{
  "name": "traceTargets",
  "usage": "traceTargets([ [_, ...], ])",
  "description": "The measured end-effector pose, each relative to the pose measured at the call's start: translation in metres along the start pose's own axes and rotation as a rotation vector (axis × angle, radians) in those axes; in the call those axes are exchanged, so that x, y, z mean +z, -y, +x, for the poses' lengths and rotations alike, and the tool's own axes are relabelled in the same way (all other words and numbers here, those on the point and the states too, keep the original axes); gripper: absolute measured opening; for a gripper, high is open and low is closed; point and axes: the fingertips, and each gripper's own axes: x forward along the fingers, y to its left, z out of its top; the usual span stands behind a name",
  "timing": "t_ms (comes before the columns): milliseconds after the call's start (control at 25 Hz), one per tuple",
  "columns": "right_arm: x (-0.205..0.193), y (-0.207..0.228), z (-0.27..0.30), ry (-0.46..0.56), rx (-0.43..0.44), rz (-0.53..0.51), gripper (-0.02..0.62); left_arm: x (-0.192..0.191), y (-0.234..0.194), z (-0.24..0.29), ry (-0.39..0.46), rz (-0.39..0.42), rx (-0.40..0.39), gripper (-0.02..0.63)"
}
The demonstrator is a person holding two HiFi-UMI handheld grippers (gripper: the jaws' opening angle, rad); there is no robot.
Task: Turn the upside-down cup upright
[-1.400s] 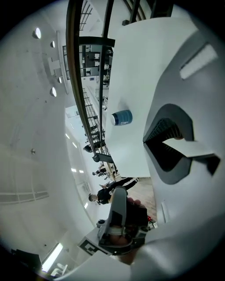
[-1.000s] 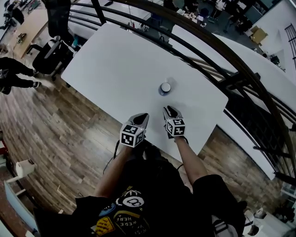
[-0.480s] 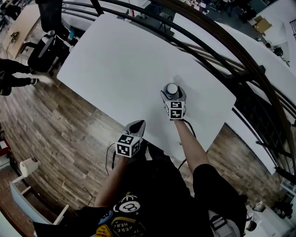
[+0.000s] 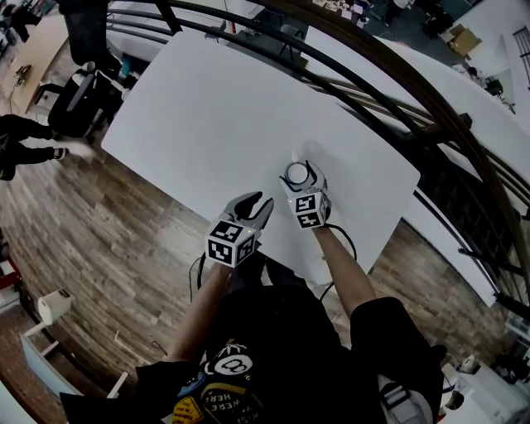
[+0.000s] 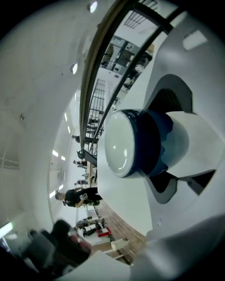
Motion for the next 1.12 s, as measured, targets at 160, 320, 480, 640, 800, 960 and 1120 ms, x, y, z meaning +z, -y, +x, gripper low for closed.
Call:
traceTargets([
  [160, 0.029, -0.029, -0.041, -0.005, 0.034, -0.17, 0.388, 0.026, 0.021, 0.035, -0.064, 0.157, -0.053, 0.323],
  [320, 0.044, -0.034, -0.072, -0.045, -0.003, -0.299, 0.388, 0.013, 0.038, 0.055, -0.165, 0.097, -0.103, 0.396],
  [480, 0.052, -0.032, -0.091, -0.068, -0.057, -0.417, 0.39, 0.004, 0.05, 0.054, -0.195, 0.018, -0.162, 0.396],
  [640, 0.047, -0.019, -0.107, -0.124, -0.114, -0.507, 0.39, 0.009, 0.069, 0.049, -0.137, -0.035, -0.227, 0.344],
  [800, 0.056, -0.021, -0.119, -0.109, -0.113, -0.554, 0.39, 0.016, 0.075, 0.041, -0.056, -0.093, -0.279, 0.336],
  [960, 0.069, -0.028, -0.13, -0.011, -0.049, -0.563, 0.39, 0.026, 0.07, 0.029, 0.019, -0.211, -0.36, 0.333],
  [1120, 0.085, -0.038, -0.145, 0.096, 0.055, -0.515, 0.387, 0.035, 0.062, 0.018, 0.086, -0.355, -0.45, 0.33],
])
